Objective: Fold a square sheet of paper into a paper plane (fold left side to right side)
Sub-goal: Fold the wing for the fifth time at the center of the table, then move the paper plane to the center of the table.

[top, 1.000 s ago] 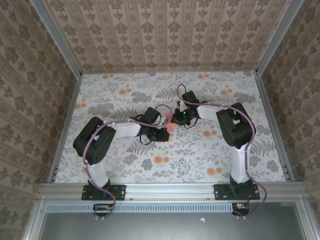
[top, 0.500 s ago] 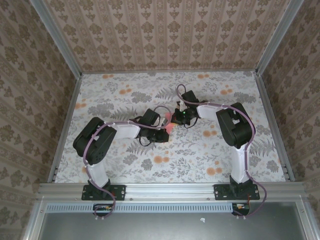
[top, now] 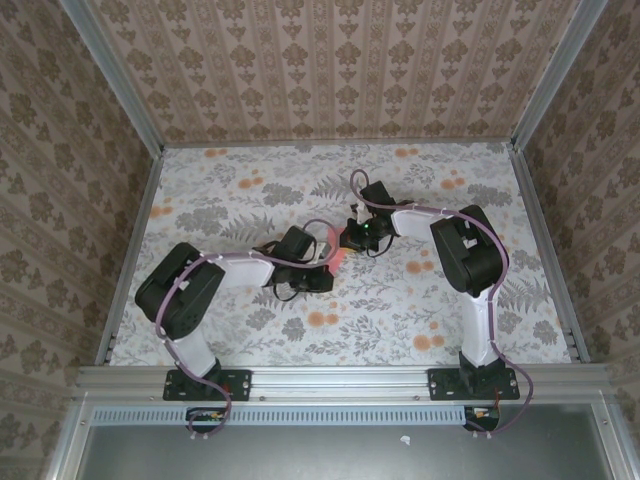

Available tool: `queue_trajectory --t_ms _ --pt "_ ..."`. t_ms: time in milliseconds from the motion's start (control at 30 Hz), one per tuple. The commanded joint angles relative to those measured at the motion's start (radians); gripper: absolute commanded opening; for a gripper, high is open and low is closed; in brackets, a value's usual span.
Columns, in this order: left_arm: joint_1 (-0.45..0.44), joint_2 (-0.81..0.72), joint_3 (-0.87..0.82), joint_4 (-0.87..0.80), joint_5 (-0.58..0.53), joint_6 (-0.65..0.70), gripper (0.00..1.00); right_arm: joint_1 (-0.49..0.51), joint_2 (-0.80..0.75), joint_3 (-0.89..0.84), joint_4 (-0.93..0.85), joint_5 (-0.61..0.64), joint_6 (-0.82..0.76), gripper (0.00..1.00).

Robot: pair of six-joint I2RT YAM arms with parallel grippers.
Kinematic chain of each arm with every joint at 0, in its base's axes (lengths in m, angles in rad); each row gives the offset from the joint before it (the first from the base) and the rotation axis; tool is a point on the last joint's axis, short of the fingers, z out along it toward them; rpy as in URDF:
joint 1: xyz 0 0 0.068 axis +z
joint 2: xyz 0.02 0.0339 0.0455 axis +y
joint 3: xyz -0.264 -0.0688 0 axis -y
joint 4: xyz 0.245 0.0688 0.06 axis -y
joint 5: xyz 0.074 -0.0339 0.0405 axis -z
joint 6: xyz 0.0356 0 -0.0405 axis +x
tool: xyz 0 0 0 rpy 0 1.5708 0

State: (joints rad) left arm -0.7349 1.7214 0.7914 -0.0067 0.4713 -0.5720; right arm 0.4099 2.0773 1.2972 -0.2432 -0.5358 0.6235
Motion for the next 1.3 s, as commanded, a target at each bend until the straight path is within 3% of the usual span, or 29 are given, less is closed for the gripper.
queue_trajectory --t_ms 0,367,533,633,800,900,1167,1267 --pt "-0.015 -0.016 -0.037 -0.102 0.002 -0.018 0.09 -0.007 0.052 0.004 -0.06 0.072 -0.024 0.0" --pt "0.027 -0.136 -0.05 -0.03 0.043 -0.061 0.11 -0.009 -0.012 0.046 -0.002 0.024 -0.034 0.04" --pt "0.121 -0.279 -0.085 0.027 0.067 -0.096 0.24 -0.024 -0.119 0.065 -0.005 0.057 -0.061 0.24" --pt "0.178 -0.358 -0.094 0.011 0.022 -0.101 0.33 -0.031 -0.217 0.013 -0.031 0.136 -0.079 0.36" --pt "0.251 -0.461 -0.121 0.017 -0.087 -0.123 0.39 -0.01 -0.364 -0.129 -0.076 0.292 -0.047 0.54" --pt "0.272 -0.495 -0.117 0.007 -0.137 -0.121 0.39 0.021 -0.378 -0.192 -0.074 0.305 0.011 0.64" --pt "0.272 -0.513 -0.116 -0.003 -0.166 -0.119 0.42 0.119 -0.244 -0.136 -0.016 0.25 0.076 0.66" --pt "0.273 -0.518 -0.124 -0.007 -0.171 -0.121 0.42 0.135 -0.2 -0.106 -0.033 0.27 0.071 0.62"
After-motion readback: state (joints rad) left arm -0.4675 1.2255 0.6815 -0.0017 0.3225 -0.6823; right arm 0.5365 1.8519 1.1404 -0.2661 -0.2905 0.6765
